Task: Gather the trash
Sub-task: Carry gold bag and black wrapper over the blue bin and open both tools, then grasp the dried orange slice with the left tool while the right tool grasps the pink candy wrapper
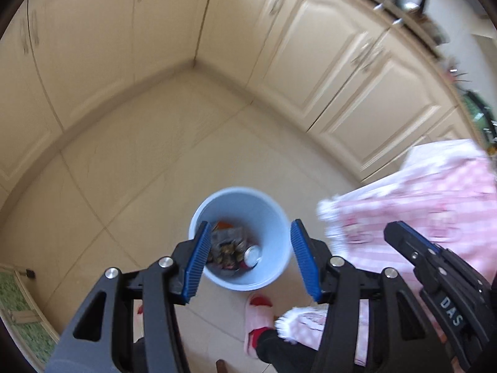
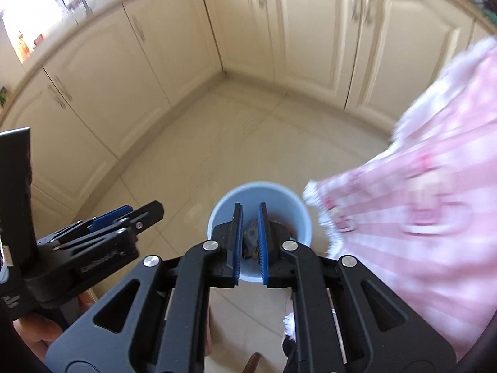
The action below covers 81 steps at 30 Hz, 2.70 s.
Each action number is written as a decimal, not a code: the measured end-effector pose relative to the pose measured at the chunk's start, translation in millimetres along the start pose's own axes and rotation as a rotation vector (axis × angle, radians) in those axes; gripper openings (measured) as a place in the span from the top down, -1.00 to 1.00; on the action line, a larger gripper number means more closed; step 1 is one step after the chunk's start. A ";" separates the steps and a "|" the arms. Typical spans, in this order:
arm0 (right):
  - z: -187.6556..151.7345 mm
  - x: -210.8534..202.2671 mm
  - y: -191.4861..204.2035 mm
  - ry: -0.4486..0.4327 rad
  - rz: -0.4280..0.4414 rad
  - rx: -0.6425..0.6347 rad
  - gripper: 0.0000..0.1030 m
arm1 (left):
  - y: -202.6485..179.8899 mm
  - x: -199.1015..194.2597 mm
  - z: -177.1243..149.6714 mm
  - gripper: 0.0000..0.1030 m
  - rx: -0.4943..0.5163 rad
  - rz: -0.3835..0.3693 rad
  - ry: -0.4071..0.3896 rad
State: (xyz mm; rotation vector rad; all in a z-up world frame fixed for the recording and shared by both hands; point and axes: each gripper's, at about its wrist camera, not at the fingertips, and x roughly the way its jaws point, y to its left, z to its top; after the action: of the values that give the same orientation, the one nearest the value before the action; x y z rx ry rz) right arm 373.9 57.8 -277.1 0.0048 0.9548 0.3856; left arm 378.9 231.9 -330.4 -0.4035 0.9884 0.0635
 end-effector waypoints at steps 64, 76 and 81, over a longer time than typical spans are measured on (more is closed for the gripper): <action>-29.5 -226.7 -376.0 -0.183 -0.145 0.507 -0.27 | -453.3 -51.6 -79.8 0.27 0.731 -0.249 0.013; -46.8 -254.2 -348.8 -0.254 -0.191 0.458 0.24 | -410.6 -84.0 -66.1 0.27 0.662 -0.288 -0.034; -40.4 -270.7 -312.7 -0.293 -0.166 0.419 0.24 | -381.7 -101.3 -56.6 0.27 0.618 -0.313 -0.061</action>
State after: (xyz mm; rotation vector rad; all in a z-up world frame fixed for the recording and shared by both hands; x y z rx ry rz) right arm 302.0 -327.8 -139.7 0.3531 0.7246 0.0241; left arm 366.5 -128.2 -159.1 0.0172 0.8251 -0.5002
